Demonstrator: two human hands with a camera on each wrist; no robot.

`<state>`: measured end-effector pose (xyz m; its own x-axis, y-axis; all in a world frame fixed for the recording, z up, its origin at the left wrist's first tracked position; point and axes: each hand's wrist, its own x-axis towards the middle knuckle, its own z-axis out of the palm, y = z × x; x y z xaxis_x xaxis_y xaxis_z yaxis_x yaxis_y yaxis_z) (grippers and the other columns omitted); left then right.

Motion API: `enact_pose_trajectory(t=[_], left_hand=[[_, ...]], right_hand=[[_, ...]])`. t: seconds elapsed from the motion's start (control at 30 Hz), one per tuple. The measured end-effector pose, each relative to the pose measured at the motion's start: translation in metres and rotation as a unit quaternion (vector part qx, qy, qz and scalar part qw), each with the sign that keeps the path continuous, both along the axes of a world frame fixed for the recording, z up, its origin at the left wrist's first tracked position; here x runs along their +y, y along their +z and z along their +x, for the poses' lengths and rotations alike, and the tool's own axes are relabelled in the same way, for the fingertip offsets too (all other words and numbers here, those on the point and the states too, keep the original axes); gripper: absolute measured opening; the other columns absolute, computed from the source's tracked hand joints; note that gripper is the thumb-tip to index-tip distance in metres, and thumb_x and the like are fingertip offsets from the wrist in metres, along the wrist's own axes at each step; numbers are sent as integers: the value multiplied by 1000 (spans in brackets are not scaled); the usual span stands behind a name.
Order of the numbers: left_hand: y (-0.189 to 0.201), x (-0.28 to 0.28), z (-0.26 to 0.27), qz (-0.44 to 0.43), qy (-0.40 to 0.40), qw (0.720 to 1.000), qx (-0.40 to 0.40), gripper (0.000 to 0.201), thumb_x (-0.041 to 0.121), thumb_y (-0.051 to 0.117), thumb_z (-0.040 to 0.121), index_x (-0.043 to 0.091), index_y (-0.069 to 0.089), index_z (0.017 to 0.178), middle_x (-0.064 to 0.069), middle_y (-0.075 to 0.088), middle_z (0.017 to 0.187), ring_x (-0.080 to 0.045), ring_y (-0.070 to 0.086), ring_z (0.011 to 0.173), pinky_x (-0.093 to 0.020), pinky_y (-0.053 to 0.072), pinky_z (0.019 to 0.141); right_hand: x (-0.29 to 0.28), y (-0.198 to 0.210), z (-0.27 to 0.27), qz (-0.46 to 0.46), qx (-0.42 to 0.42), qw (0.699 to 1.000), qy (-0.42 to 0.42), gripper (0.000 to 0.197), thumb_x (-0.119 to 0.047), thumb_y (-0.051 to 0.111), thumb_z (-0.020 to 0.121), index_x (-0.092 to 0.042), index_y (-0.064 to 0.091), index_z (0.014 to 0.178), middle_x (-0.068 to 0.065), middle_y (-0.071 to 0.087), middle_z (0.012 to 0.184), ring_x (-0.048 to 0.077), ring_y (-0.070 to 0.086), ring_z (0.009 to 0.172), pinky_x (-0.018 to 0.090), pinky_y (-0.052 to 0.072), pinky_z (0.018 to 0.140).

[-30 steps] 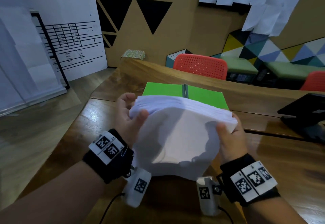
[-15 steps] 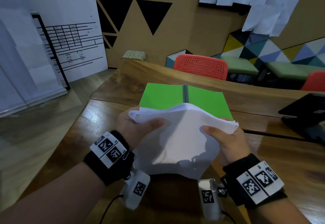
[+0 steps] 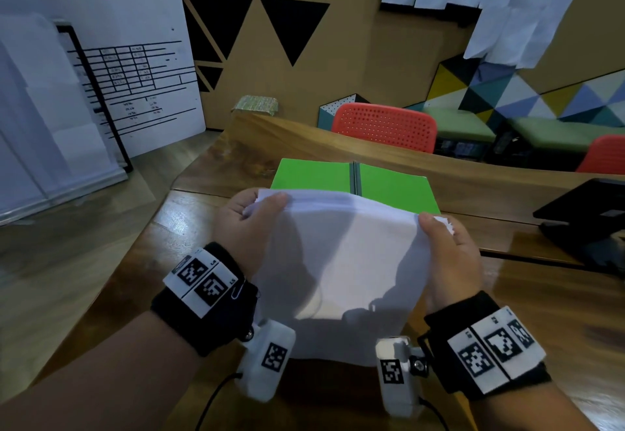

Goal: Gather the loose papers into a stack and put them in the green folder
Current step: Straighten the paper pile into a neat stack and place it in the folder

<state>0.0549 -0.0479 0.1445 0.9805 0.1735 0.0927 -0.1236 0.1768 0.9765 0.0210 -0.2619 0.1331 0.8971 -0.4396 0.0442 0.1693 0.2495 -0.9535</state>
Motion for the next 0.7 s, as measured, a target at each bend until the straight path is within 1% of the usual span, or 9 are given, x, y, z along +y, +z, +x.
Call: enact_pose_trajectory(t=[0.1, 0.2, 0.3, 0.4, 0.53, 0.57, 0.6, 0.67, 0.7], left_hand=[[3, 3, 5, -12, 16, 1000, 20, 16, 12, 67, 70, 16, 66, 54, 8, 56, 37, -3, 49, 35, -11, 42, 41], [4, 4, 8, -24, 28, 999, 5, 18, 9, 63, 80, 17, 66, 64, 9, 60, 43, -4, 53, 41, -13, 45, 45], [4, 3, 9, -22, 54, 998, 1, 20, 14, 66, 80, 16, 66, 60, 9, 58, 43, -7, 52, 45, -15, 45, 47], [4, 3, 11, -34, 54, 998, 4, 16, 14, 69, 68, 14, 65, 53, 8, 58, 41, -6, 50, 40, -12, 41, 42], [1, 6, 14, -54, 37, 998, -10, 11, 12, 63, 78, 13, 62, 67, 8, 61, 44, -2, 53, 41, -11, 44, 43], [-4, 7, 14, -56, 10, 998, -30, 13, 25, 67, 75, 14, 62, 76, 8, 66, 55, -4, 58, 49, -14, 48, 49], [-12, 8, 14, -47, -25, 997, -50, 38, 42, 75, 64, 15, 61, 87, 4, 69, 68, -7, 63, 59, -19, 52, 56], [-19, 5, 6, 26, -62, 997, -40, 76, 55, 85, 37, 16, 62, 97, 5, 72, 78, -7, 67, 67, -24, 55, 60], [-21, 2, 3, 62, -55, 996, -21, 64, 47, 88, 38, 17, 65, 90, 10, 72, 69, 0, 66, 62, -22, 53, 58]], right_hand=[[0, 6, 0, 9, 1, 1000, 3, 13, -33, 69, 56, -23, 62, 53, 10, 47, 66, 22, 42, 66, 33, 33, 62], [2, 7, -2, 10, 0, 1000, 15, 33, -41, 80, 46, -19, 57, 52, 16, 41, 77, 26, 40, 74, 39, 30, 68], [2, 6, 1, 9, 2, 1000, -17, 32, -31, 72, 58, -18, 47, 43, 8, 26, 61, 23, 26, 61, 35, 22, 60], [-1, 6, 6, 17, -2, 999, -33, 28, -34, 73, 53, -18, 52, 43, 8, 29, 62, 23, 27, 64, 35, 23, 61], [-7, -10, 6, -14, -25, 999, 45, 63, -68, 80, 38, -24, 65, 82, 20, 53, 89, 30, 49, 86, 46, 40, 81], [-7, -16, 4, -11, -28, 997, 71, 80, -65, 83, 35, -19, 64, 98, 20, 61, 96, 31, 56, 90, 47, 45, 83], [-6, -21, 3, -9, -27, 996, 90, 92, -59, 87, 33, -12, 62, 108, 17, 67, 101, 29, 62, 92, 45, 49, 85], [1, -28, 1, -29, -18, 996, 83, 73, -42, 90, 40, -11, 67, 102, 6, 75, 94, 20, 69, 85, 41, 54, 82], [5, -28, 1, -38, -20, 997, 71, 48, -30, 87, 52, -14, 69, 93, -1, 76, 87, 15, 70, 80, 40, 55, 81]])
